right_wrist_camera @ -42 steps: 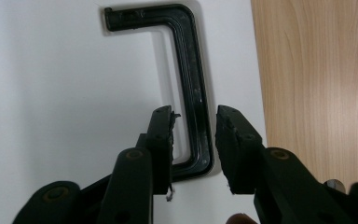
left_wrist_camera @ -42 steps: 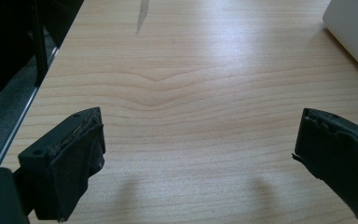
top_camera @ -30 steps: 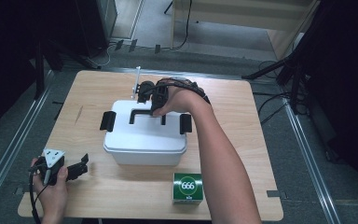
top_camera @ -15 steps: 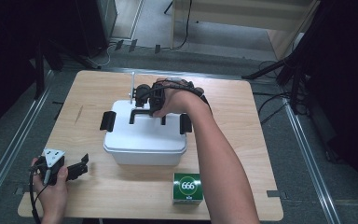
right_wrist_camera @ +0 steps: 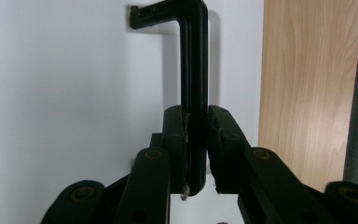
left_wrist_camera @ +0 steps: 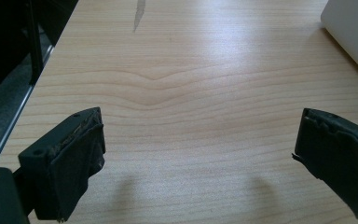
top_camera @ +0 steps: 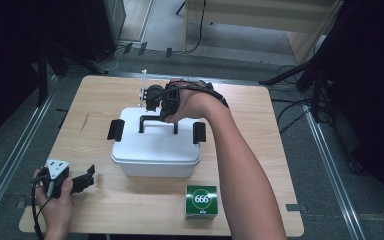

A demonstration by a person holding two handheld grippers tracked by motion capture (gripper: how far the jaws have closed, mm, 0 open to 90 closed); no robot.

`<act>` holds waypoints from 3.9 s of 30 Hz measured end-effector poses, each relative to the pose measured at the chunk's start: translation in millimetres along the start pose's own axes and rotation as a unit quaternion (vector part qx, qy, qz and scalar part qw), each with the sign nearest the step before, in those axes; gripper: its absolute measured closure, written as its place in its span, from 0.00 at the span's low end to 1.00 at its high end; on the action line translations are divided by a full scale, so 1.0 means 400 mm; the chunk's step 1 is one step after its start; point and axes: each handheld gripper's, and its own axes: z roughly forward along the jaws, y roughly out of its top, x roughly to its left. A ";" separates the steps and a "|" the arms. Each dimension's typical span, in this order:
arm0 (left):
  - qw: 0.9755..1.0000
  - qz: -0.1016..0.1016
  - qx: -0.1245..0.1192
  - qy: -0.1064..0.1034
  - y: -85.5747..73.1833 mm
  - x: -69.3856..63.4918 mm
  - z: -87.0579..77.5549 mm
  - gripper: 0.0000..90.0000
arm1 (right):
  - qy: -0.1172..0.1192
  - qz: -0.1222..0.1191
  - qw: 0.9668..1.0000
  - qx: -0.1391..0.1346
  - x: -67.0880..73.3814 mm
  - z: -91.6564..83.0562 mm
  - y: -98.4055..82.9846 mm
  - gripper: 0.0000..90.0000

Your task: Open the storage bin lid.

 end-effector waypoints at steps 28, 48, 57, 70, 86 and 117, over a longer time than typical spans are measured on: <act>1.000 0.002 0.000 -0.001 0.000 0.000 0.000 0.03 | 0.044 -0.012 0.998 0.049 0.049 0.001 0.035 0.94; 1.000 -0.001 -0.003 -0.005 0.000 0.001 0.003 0.03 | 0.039 -0.009 0.999 0.033 0.047 -0.091 0.049 0.95; 1.000 0.002 -0.002 -0.005 0.001 0.001 0.002 0.03 | 0.035 -0.003 0.999 0.034 0.046 -0.137 0.010 0.95; 0.999 -0.011 -0.046 -0.018 -0.005 0.006 -0.010 0.03 | 0.021 0.016 0.999 0.043 0.044 -0.183 -0.096 0.95; 0.993 0.006 -0.120 0.007 -0.015 -0.004 -0.026 0.03 | 0.015 0.039 0.999 0.030 0.049 -0.204 -0.258 0.95; 0.984 0.014 -0.177 0.020 -0.031 -0.012 -0.042 0.00 | 0.003 0.084 0.996 0.033 0.087 -0.213 -0.547 0.95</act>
